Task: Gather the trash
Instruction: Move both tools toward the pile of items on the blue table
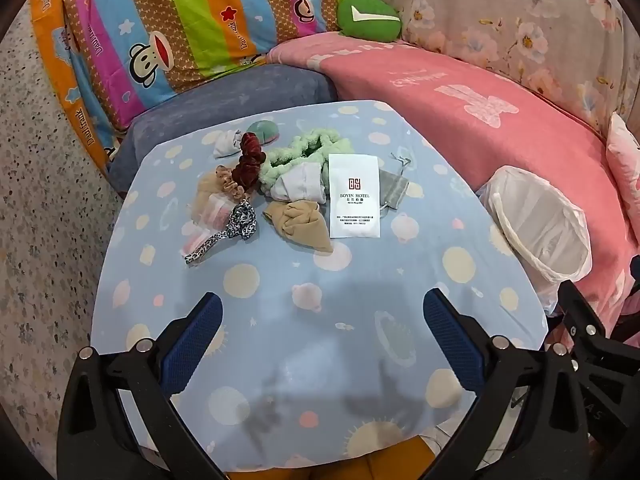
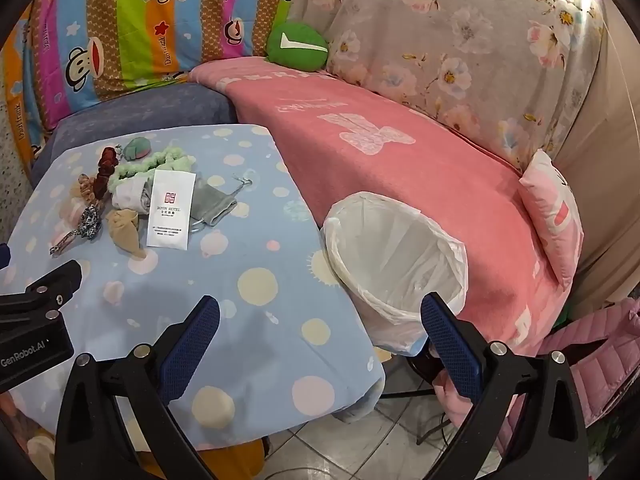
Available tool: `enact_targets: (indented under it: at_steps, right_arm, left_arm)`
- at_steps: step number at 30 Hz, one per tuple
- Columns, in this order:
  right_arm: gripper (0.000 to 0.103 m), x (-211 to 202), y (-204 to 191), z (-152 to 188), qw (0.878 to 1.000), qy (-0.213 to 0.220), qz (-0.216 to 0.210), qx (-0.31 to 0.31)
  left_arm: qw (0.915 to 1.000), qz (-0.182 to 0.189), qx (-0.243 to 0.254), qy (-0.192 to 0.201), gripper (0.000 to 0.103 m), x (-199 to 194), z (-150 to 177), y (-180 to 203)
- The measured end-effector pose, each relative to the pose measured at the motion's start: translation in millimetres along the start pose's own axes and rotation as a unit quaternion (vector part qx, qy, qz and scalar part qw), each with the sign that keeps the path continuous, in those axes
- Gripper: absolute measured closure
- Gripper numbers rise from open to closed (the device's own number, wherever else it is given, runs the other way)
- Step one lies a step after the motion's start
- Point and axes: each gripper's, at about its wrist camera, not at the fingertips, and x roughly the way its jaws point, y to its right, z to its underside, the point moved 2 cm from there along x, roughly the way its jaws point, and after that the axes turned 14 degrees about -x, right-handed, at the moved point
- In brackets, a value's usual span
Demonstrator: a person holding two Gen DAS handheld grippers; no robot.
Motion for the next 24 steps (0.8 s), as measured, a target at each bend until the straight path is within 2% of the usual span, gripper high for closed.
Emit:
enact_targets:
  at_steps: [3, 10, 24]
  right_arm:
    - [0.007, -1.8, -0.6, 0.5, 1.0, 0.0, 0.001, -0.002]
    - [0.007, -11.5, -2.7, -1.1, 1.0, 0.006, 0.003, 0.001]
    - [0.007, -12.9, -0.6, 0.1, 1.0, 0.008, 0.004, 0.001]
  left_arm:
    - [0.9999, 0.004, 0.0, 0.013, 0.007, -7.3, 2.8, -4.4]
    - [1.0, -0.001, -0.002, 0.007, 0.007, -13.1, -1.9, -11.2]
    - [0.9999, -0.008, 0.004, 0.011, 0.007, -7.8, 3.9, -1.7]
